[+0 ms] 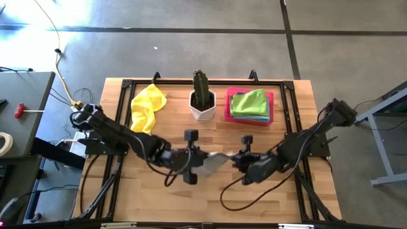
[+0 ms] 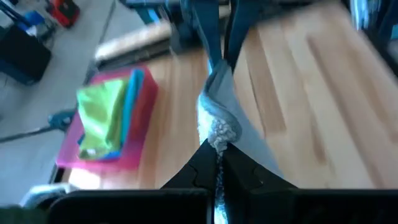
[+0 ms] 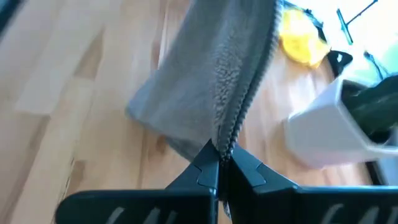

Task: Fold microfiber towels
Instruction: Fold the gray towel

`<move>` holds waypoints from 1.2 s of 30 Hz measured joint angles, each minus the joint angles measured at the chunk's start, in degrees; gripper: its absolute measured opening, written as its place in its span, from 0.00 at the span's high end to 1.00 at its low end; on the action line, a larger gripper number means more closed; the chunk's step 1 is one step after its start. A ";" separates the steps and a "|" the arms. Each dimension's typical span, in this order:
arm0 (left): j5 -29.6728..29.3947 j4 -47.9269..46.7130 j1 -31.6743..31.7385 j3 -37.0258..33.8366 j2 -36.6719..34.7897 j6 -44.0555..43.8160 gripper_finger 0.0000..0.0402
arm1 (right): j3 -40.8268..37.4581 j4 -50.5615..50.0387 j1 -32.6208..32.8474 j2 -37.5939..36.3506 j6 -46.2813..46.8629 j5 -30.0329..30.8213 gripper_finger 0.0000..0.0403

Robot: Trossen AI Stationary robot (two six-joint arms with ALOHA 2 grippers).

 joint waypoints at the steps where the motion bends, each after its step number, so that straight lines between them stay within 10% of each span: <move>1: 0.19 0.89 0.68 0.24 -0.51 0.17 1.00 | 0.41 -0.07 -0.46 -1.48 -1.42 -0.78 1.00; 16: -3.32 3.12 11.49 0.10 -1.33 11.52 1.00 | 3.04 -5.50 -13.48 -5.16 -24.77 3.73 1.00; 21: 13.30 3.85 13.80 0.10 -1.77 10.73 1.00 | 7.71 -6.74 -15.94 -5.37 -25.18 -12.90 1.00; 25: 7.90 6.86 13.94 0.10 -1.90 10.94 1.00 | 12.17 -9.83 -16.05 -5.28 -20.00 -0.16 1.00; 28: -1.40 7.88 13.22 0.10 -1.95 9.53 1.00 | 14.67 -13.35 -16.13 -4.84 -14.11 -11.45 1.00; 31: 6.89 7.79 11.80 0.10 -2.43 9.34 1.00 | 15.66 -15.01 -15.47 -4.44 -11.32 -21.45 1.00; 33: 9.98 8.59 11.03 0.10 -2.90 12.33 1.00 | 15.77 -15.20 -14.84 -4.51 -12.35 -15.65 1.00; 36: -2.93 10.42 10.49 0.14 -2.98 14.12 1.00 | 15.77 -15.47 -14.23 -4.50 -13.47 -1.45 1.00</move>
